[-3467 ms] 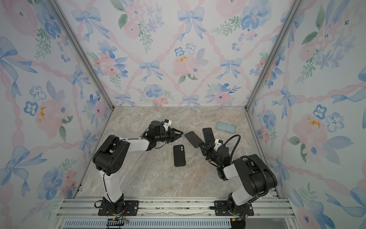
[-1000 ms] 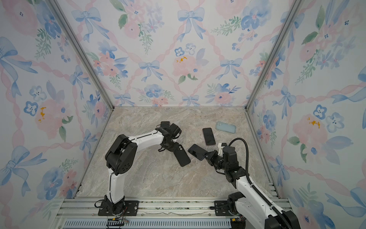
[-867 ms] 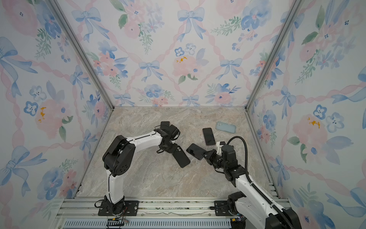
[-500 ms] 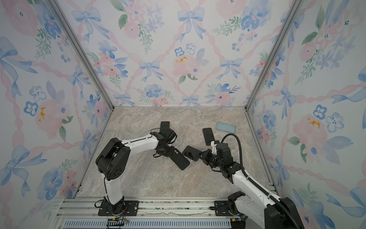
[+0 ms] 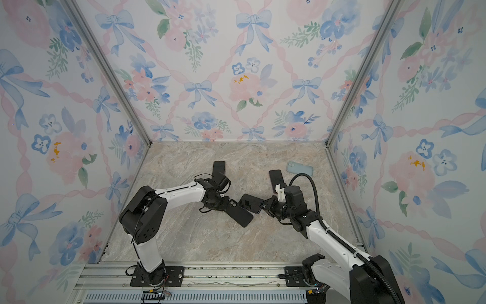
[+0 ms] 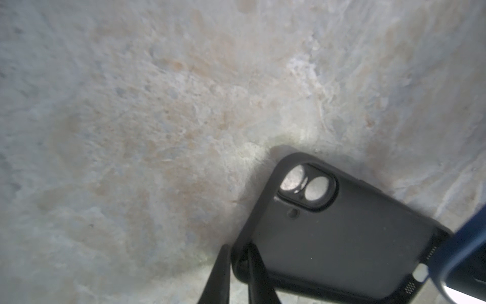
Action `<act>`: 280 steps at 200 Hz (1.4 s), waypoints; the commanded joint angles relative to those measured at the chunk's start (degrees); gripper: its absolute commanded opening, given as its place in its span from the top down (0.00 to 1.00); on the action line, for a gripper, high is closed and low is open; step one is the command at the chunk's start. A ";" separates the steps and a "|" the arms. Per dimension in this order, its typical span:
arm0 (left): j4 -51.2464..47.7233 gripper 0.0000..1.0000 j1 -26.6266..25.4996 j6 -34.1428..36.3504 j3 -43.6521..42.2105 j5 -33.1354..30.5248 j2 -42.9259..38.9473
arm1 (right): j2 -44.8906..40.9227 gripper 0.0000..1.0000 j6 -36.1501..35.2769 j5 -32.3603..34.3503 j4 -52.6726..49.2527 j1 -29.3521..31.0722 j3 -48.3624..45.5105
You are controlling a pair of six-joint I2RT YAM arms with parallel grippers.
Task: Put the phone into the phone case
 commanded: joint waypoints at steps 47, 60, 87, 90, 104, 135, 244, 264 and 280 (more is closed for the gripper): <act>0.06 0.84 -0.13 -8.91 -8.53 -2.67 -7.67 | -1.89 1.00 -1.39 -1.96 -2.92 4.99 4.61; 0.93 0.83 -0.40 -10.46 -10.25 -2.50 -9.11 | -1.78 1.00 0.00 -2.56 -0.79 5.34 3.20; 2.91 0.79 -0.58 -12.97 -13.21 -1.84 -11.72 | -0.78 1.00 1.38 -4.31 3.00 5.73 1.21; 3.06 0.78 -0.58 -13.05 -13.33 -1.73 -11.90 | -0.62 1.00 1.38 -4.37 3.23 5.74 1.07; 3.32 0.72 -0.43 -12.74 -12.90 -1.03 -12.54 | 0.47 1.00 1.59 -5.31 5.51 5.81 0.33; 5.94 0.63 2.81 -10.52 -12.85 4.39 -14.89 | 5.31 1.00 3.05 -9.44 12.33 5.83 -0.43; 20.26 0.47 11.54 -10.65 -20.58 21.97 -16.21 | 16.43 1.00 1.93 -12.97 17.40 6.53 2.01; 20.44 0.47 11.96 -10.11 -20.14 22.79 -14.94 | 17.83 1.00 1.19 -12.98 16.93 6.62 2.60; 20.70 0.47 12.07 -9.98 -19.96 23.08 -14.04 | 19.05 1.00 0.71 -13.06 16.78 6.64 2.94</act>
